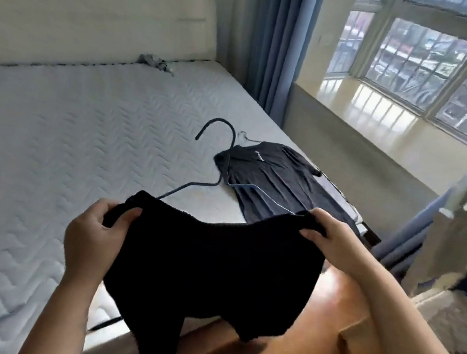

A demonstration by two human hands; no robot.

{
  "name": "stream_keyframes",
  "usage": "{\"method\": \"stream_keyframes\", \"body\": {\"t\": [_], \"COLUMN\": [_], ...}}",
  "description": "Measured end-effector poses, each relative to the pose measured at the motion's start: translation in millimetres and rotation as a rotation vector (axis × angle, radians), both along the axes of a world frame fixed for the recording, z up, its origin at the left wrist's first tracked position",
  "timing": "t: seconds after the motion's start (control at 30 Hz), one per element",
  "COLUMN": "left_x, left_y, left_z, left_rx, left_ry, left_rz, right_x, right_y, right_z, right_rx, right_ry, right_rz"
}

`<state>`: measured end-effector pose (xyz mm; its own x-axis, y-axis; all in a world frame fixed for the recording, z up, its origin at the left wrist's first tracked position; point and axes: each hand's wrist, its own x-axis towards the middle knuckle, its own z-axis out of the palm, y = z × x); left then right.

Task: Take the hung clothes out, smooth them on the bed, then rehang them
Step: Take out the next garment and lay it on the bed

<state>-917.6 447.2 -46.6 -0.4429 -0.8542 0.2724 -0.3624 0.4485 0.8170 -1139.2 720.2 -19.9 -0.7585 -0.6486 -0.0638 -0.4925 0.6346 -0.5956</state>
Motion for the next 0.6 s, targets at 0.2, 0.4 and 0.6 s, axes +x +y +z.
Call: {"method": "stream_keyframes", "body": {"t": [0.2,0.4,0.6], "left_x": [-36.4,-109.5,-196.8], "left_y": [-59.4,-145.3,-254.6], "left_z": [-1.8,7.9,28.5], "left_rx": [0.014,-0.026,-0.044], "left_ry": [0.028,-0.022,-0.044], "left_rz": [0.207,0.253,0.253], "right_x": [-79.1,-166.6,-261.6], "right_y": [-98.2,-206.1,-328.9], "right_z": [-6.2,-1.4,12.6], "right_rx": [-0.075,-0.073,-0.144], "right_ry": [0.03,0.002,0.121], "right_rz": [0.173,0.227,0.293]}}
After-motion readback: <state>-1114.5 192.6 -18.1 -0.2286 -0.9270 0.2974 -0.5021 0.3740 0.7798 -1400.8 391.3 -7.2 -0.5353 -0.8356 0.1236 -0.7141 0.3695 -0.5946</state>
